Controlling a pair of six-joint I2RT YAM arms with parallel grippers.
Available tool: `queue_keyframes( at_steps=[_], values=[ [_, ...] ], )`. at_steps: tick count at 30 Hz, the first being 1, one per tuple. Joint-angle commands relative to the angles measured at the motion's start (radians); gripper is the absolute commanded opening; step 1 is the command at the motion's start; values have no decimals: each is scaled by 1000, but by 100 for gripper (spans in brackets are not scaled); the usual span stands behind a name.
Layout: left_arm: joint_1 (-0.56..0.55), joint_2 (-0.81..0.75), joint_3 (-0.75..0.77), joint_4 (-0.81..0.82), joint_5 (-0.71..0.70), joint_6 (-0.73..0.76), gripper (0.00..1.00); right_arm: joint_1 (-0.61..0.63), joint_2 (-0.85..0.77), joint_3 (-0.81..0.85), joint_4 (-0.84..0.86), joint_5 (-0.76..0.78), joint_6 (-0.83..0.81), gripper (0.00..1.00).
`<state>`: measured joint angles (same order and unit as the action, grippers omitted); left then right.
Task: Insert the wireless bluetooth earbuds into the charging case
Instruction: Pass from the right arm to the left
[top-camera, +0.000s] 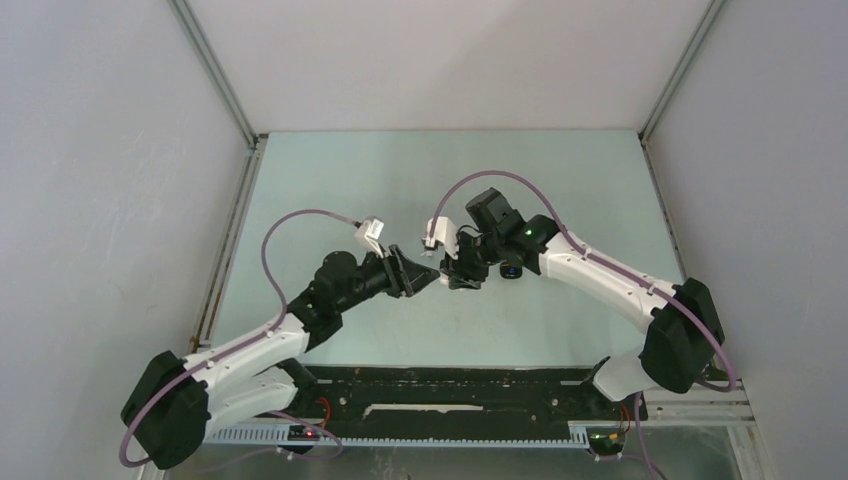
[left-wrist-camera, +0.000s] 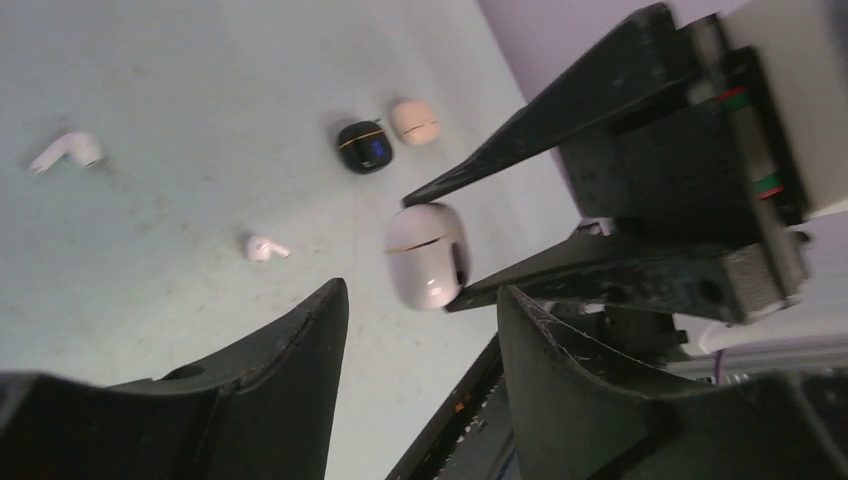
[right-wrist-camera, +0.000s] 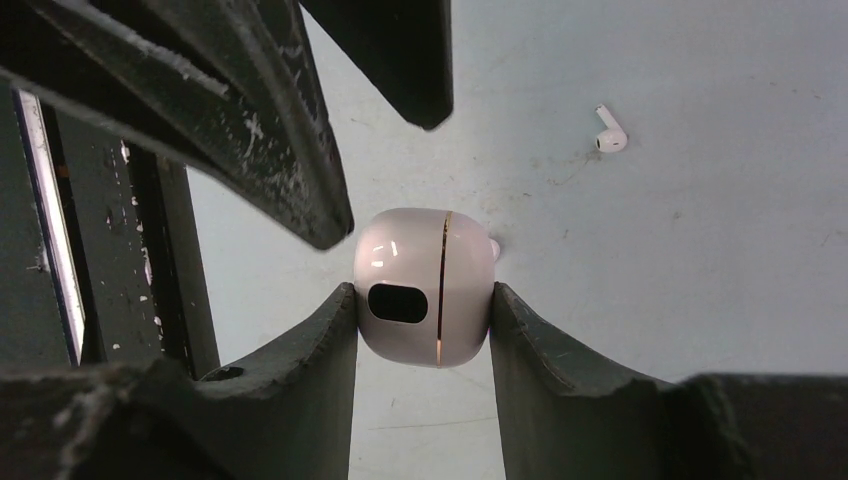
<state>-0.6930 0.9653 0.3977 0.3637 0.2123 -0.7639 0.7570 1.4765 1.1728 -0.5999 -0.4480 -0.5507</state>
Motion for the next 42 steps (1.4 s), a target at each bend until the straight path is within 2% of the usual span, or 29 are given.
queue_keyframes(
  at_steps=[1,5,11,17,20,25,32,34,36,39,42],
  values=[
    [15,54,49,117,119,-55,60,-2,-37,-9,43,-30,-15,30],
    [23,128,70,129,162,-91,55,3,-48,-15,46,-50,-19,30],
    [38,172,93,106,180,-110,54,3,-78,-31,66,-54,-20,30],
    [54,238,78,231,269,-174,50,2,-86,-39,68,-63,-25,30],
    [57,267,72,286,300,-203,43,3,-80,-39,69,-58,-24,31],
    [57,287,89,283,330,-204,39,1,-77,-39,79,-39,-20,31],
    [56,326,111,276,374,-210,38,-2,-78,-40,86,-34,-22,32],
    [57,332,112,290,382,-215,33,-2,-78,-40,83,-35,-22,33],
    [58,337,110,305,391,-216,26,-3,-76,-39,80,-42,-22,37],
    [57,340,97,351,400,-201,14,-25,-81,-39,66,-97,-13,47],
    [56,314,45,427,377,-140,8,-115,-119,-40,32,-274,25,58]
  ],
)
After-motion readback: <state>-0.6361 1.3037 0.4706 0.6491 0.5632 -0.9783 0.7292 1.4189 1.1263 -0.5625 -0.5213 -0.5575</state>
